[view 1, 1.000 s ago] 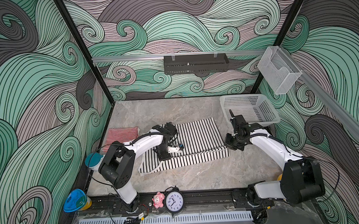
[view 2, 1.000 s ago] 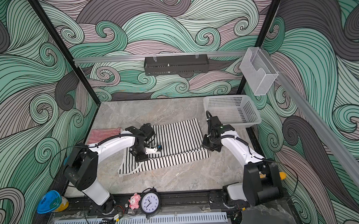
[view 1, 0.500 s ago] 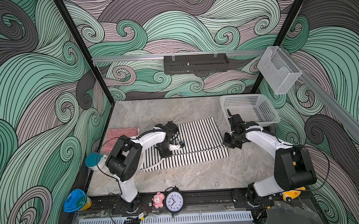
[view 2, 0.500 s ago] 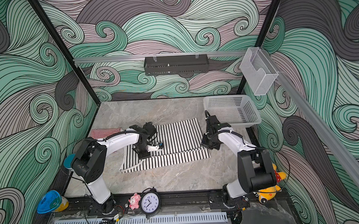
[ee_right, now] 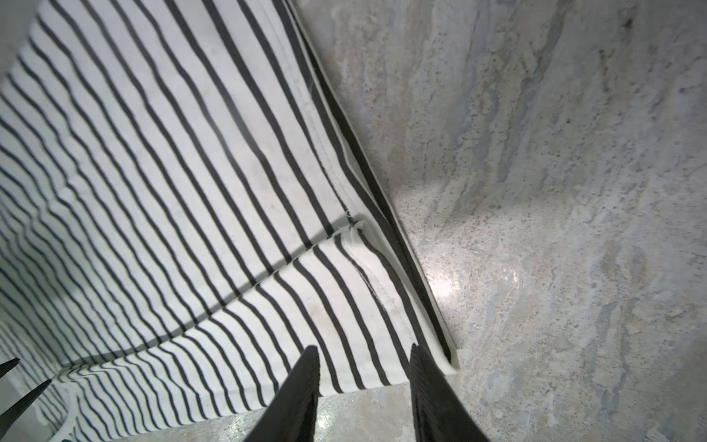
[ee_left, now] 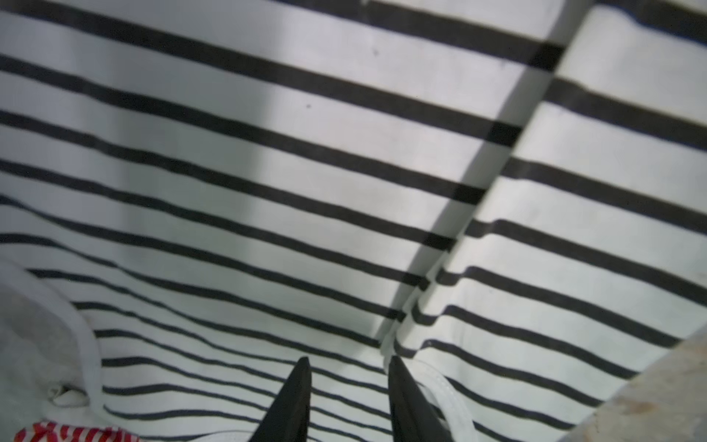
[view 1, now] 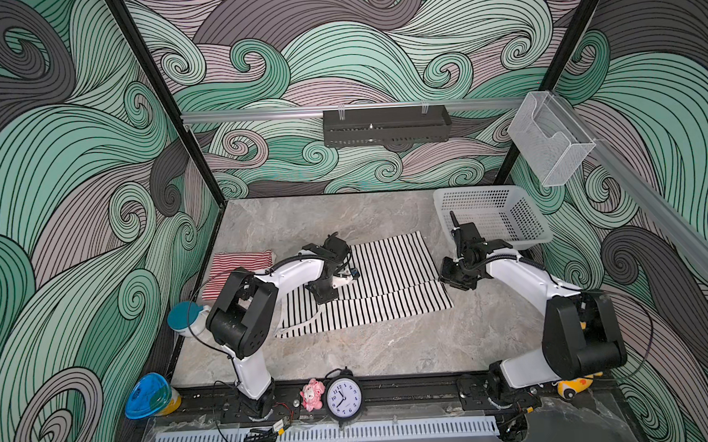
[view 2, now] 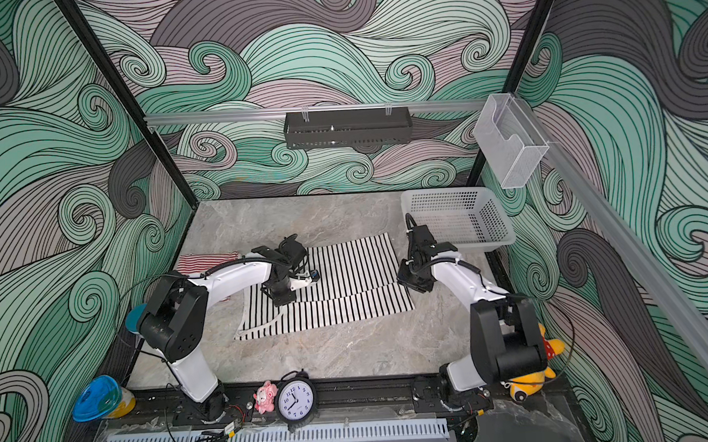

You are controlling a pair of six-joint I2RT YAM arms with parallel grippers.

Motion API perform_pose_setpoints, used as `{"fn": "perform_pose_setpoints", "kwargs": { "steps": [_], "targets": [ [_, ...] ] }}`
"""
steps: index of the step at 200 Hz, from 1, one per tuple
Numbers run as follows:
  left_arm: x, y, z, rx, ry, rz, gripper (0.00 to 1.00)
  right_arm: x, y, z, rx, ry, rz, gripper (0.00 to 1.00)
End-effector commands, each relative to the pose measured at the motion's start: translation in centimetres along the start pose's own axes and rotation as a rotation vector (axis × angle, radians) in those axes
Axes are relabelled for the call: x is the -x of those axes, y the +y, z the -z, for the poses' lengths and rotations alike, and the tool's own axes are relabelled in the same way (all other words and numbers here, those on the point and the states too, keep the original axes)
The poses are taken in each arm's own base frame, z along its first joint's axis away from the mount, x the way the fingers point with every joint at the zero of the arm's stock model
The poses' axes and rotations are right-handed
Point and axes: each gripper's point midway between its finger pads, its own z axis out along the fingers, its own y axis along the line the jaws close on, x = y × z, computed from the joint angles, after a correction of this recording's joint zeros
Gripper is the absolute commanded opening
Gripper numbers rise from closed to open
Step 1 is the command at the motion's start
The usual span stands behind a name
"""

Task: Fold and stack the tank tops

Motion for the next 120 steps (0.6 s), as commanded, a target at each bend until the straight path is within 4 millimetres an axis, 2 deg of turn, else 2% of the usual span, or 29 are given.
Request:
{"fn": "perform_pose_setpoints", "kwargs": {
  "steps": [1, 39, 53, 64, 89, 120],
  "targets": [
    [-1.8, 0.1, 2.3, 0.036, -0.018, 0.060, 0.38, -1.5, 0.3, 0.6, 0.020, -0.007, -0.002, 0.41],
    [-7.2, -4.3, 2.3, -0.052, 0.063, -0.002, 0.36, -4.8, 0.0, -0.3, 0.028, 0.039, -0.002, 0.41],
    [-9.1, -5.4, 2.0, -0.072, 0.092, -0.020, 0.32, -5.6, -0.3, -0.8, 0.024, 0.054, -0.004, 0.41],
    [-10.2, -5.7, 2.5, -0.072, 0.078, -0.015, 0.29, -6.0, -0.5, -1.2, 0.024, 0.065, -0.008, 0.41],
    [-11.7, -6.5, 2.7, -0.116, 0.069, -0.003, 0.23, -6.6, -0.6, -2.1, 0.017, 0.089, -0.012, 0.41],
    [-12.4, -6.4, 2.0, -0.146, 0.075, 0.025, 0.18, -6.6, -0.5, -2.8, 0.007, 0.103, -0.009, 0.41]
  ]
}}
